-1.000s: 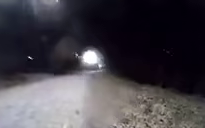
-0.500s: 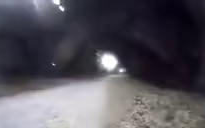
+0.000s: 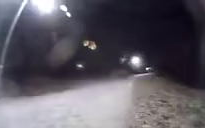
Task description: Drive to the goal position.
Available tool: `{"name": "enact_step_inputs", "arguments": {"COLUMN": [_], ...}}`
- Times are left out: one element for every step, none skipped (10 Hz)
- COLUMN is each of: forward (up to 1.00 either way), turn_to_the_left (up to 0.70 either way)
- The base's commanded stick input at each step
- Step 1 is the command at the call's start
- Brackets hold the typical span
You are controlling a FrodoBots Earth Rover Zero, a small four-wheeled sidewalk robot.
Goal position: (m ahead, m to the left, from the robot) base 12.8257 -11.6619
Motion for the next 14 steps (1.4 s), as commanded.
{"name": "enact_step_inputs", "arguments": {"forward": [0.0, 0.0, 1.0, 1.0, 1.0, 1.0, 1.0, 1.0, 1.0, 1.0, 1.0, 1.0, 1.0, 1.0], "turn_to_the_left": [0.79, 0.03, 0.0, 0.0, 0.0, 0.0, 0.0, 0.0, 0.0, 0.0, 0.0, 0.0, 0.0, 0.0]}}
